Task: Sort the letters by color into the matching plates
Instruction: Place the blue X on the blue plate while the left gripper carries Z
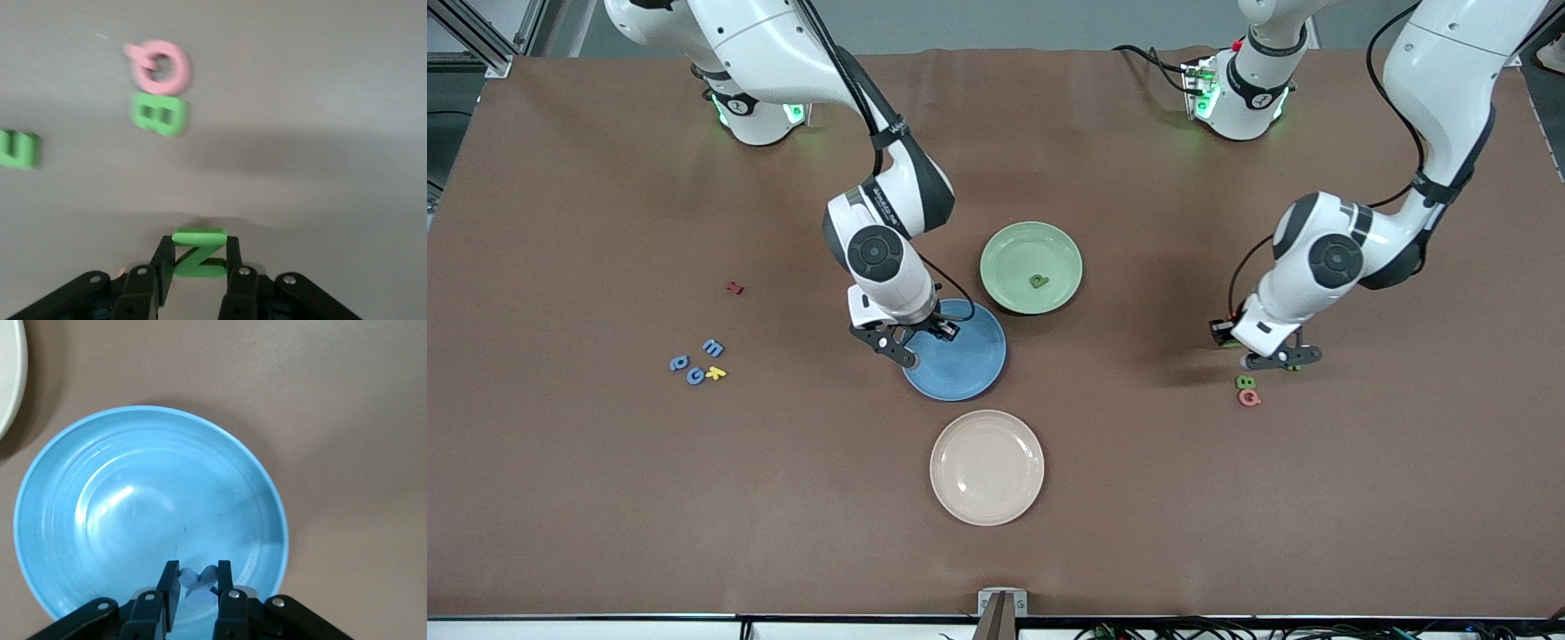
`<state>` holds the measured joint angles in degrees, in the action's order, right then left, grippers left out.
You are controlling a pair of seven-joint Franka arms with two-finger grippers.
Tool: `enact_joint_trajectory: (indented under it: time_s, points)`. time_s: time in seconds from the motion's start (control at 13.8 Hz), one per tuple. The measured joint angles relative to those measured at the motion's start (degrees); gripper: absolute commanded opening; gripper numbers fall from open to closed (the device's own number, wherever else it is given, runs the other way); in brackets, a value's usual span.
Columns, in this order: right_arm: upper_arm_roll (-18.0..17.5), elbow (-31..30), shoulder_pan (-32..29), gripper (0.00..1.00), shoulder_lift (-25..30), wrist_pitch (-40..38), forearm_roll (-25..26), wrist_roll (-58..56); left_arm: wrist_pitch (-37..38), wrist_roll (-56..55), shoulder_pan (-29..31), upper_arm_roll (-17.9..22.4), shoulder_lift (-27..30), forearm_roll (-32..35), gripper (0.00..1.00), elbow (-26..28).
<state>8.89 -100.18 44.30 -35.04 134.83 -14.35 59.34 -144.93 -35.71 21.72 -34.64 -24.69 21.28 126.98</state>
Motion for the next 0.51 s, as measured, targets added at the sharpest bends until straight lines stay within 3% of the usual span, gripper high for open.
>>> enact_joint_trajectory:
  time_s: [0.36, 0.51]
  points:
    - [0.01, 0.00, 1.60, 0.13, -3.27, 4.24, -2.17, 0.04, 1.07, -15.45, -2.98, -7.53, 0.22, 0.00, 0.00, 0.28]
    - [0.02, 0.11, 1.98, 0.23, -3.27, 4.17, -2.28, 0.05, 1.07, -21.86, -7.25, -7.95, 0.02, 0.00, 0.00, 0.33]
